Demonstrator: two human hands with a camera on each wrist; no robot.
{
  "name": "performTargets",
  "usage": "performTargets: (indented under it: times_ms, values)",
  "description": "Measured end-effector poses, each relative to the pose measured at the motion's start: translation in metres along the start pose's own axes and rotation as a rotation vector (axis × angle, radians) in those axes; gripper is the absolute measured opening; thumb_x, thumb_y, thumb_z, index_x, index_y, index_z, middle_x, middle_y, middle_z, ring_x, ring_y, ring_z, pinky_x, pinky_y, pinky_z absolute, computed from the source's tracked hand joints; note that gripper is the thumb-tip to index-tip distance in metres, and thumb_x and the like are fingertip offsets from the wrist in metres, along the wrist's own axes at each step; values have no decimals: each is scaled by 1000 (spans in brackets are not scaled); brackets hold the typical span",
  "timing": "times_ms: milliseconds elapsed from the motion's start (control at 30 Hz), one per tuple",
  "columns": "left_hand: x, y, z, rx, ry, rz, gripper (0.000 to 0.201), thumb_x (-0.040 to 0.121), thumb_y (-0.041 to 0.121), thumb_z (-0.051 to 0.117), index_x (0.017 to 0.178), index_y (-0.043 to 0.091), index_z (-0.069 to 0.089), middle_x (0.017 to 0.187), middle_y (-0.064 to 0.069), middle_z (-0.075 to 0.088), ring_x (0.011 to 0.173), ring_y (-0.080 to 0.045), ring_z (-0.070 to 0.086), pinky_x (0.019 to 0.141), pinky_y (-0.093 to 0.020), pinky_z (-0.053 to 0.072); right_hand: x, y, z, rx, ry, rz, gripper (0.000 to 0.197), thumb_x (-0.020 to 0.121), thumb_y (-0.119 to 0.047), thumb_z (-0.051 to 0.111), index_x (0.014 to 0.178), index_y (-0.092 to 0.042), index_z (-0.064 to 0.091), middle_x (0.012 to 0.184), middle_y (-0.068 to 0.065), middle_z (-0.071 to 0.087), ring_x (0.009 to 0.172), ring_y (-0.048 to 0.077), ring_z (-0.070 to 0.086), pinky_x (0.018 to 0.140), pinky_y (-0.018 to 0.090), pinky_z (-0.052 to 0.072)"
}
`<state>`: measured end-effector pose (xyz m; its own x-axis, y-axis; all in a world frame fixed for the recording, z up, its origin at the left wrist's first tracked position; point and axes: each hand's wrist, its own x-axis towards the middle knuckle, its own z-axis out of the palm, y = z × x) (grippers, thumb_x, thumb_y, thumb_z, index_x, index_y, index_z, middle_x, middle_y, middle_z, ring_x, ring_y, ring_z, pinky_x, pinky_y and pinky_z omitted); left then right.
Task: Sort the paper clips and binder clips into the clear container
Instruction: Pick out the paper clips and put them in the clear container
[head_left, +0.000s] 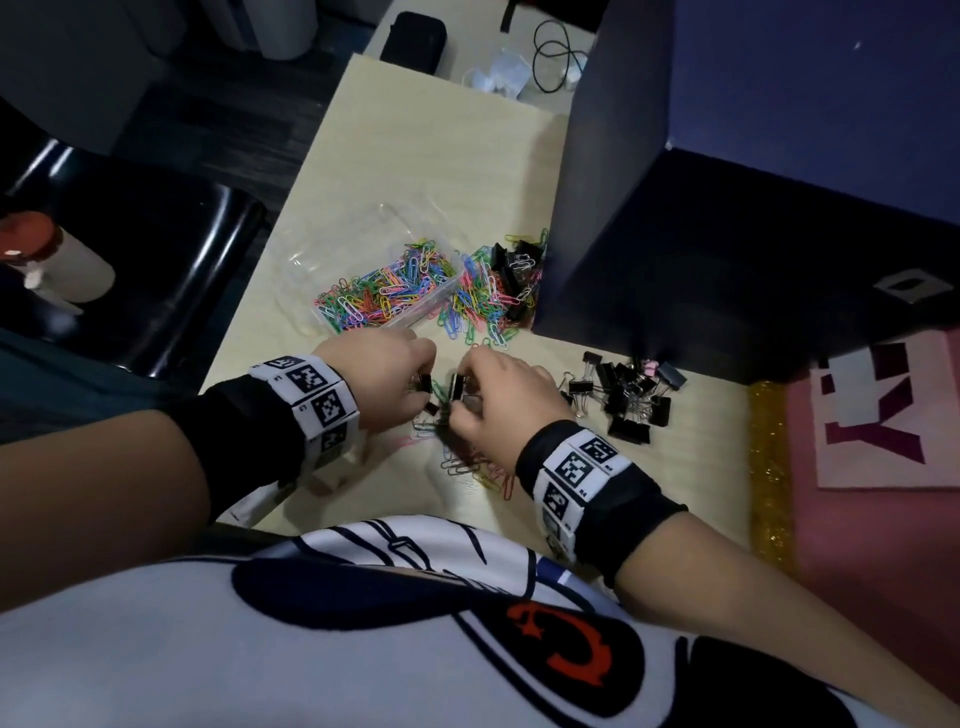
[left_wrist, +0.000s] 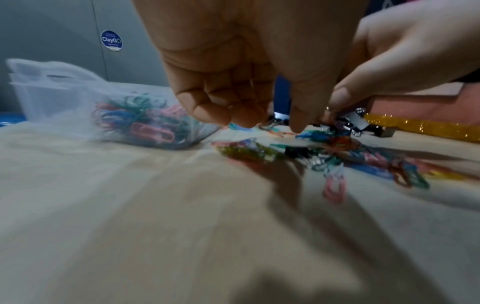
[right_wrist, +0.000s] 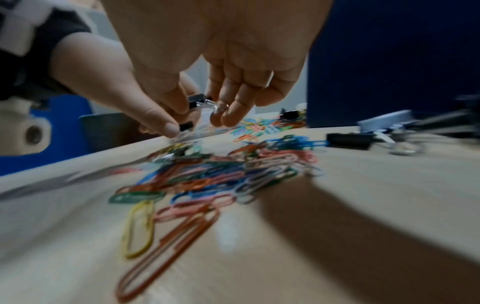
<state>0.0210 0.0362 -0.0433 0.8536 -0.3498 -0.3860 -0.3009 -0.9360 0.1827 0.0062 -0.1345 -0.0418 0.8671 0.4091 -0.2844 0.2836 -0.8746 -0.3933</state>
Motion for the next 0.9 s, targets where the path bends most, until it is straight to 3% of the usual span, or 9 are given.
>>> performTargets:
  times_ms: [167,233,333,433,533,633,733,833,900]
  values:
    - [18,23,-18,-52,-24,81,30,85,45,55,105,22,56,90,0,63,92,-25,60,72,-30,46,-9,36,-19,202,121,350,30,85,-42,56,108,-27,44,92,-4,66,84,23,63,78,38,52]
    - [26,40,-26,-155,13,123,29,88,40,55,110,22,56,80,5,59,91,-23,62,71,-26,40,-13,52,-24,231,191,462,30,85,-42,55,110,-28,44,92,-3,66,80,22,63,75,38,53]
    - [34,67,-37,-418,90,190,38,92,30,56,129,22,50,90,10,62,90,-15,63,73,-21,39,-21,71,-31,252,361,597,34,87,-37,54,119,-27,46,110,-1,62,99,23,60,89,38,48]
    - [39,77,-41,-524,104,221,47,92,22,55,137,23,42,109,7,65,94,-13,63,84,-22,43,-26,79,-29,98,476,693,45,89,-32,54,132,-24,43,135,2,47,126,24,42,104,41,32]
    - [41,58,-35,-269,99,165,27,89,23,56,116,26,58,104,5,67,96,-17,62,85,-24,44,-29,72,-20,47,499,616,46,88,-29,54,132,-24,44,138,2,41,128,24,36,106,40,28]
    - [32,33,-25,19,-144,68,16,82,30,62,97,26,59,96,3,67,85,-20,56,74,-28,46,-25,60,-12,-7,391,445,35,89,-26,52,124,-23,51,130,3,44,121,25,39,102,40,30]
    - [19,20,-13,181,-307,50,28,78,34,67,101,24,55,97,0,62,81,-21,51,62,-28,38,-16,47,-6,-2,234,285,30,91,-21,51,121,-21,54,126,3,45,119,24,40,100,37,33]
    - [13,18,-4,216,-293,44,27,82,25,61,107,24,52,104,-2,56,90,-25,56,56,-29,37,-8,36,-2,36,61,213,43,91,-12,49,133,-18,46,134,4,39,125,24,35,104,32,31]
    - [11,17,0,203,-257,40,22,86,24,55,108,25,51,106,-2,55,92,-27,58,61,-32,43,-5,31,1,-13,-64,216,49,88,-8,49,135,-18,41,136,4,36,125,25,33,104,34,33]
